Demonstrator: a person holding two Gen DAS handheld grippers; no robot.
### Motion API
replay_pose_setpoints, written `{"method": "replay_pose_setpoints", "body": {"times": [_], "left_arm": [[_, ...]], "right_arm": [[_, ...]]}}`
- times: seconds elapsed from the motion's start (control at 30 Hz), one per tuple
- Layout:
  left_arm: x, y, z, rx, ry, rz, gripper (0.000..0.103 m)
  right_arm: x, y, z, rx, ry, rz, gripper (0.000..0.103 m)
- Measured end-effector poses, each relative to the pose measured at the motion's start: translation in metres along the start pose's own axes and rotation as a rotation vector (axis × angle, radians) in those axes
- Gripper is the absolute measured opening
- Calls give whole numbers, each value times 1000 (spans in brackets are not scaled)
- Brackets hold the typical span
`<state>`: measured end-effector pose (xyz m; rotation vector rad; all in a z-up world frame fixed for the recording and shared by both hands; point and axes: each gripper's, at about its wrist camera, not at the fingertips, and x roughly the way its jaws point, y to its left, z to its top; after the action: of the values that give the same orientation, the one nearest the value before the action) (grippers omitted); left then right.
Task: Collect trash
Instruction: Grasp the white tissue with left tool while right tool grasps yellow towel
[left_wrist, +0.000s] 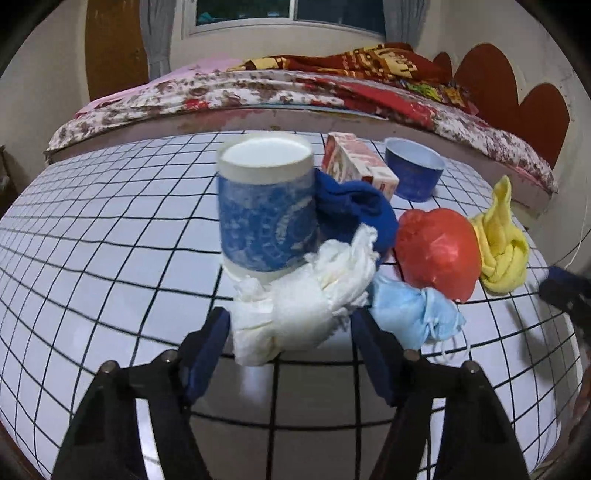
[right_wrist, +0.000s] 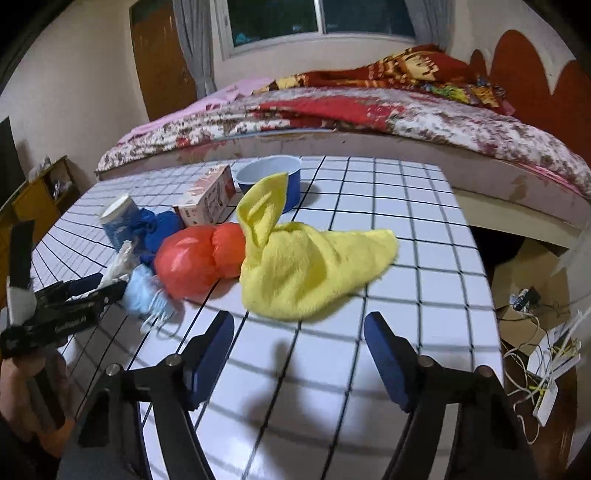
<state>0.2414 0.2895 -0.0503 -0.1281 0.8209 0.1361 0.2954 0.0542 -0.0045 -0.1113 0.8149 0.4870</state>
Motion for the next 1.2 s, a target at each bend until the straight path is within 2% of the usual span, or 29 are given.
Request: {"method": "replay_pose_setpoints", "body": {"times": [0.13,0.2,0.3,0.37,0.43,0.5,0.87,1.1,1.2], "left_arm": [[5,-3,4,6,9,-11,69],[8,-2,7,-1,18,-25,61],[11,-2,9,-9,28,-42,58],[11,-3,9,-4,25,-47,53],[8,-3,9,-1,17,-53,48],[4,-3,9,5,8,-55,41],[-34,-1,6,12,-68,-40,38],[-67,-24,-6,74,-143,-72,38],[-75,-40,-16,105,-151,-94,38]], "right_arm": [[30,4,21,-12,49,18,75],[44,6,28,-23,76,16,74],[56,9,30,-44,104,17,57],[59,11,28,-53,106,19,51],[53,9,27,-48,92,27,34],[44,7,25,-46,69,29,30],[-23,0,3,-59,-42,16,27],[-85,-20,-23,-20,-105,-20,27],[-108,-27,-36,-15,-121,-46,27]]}}
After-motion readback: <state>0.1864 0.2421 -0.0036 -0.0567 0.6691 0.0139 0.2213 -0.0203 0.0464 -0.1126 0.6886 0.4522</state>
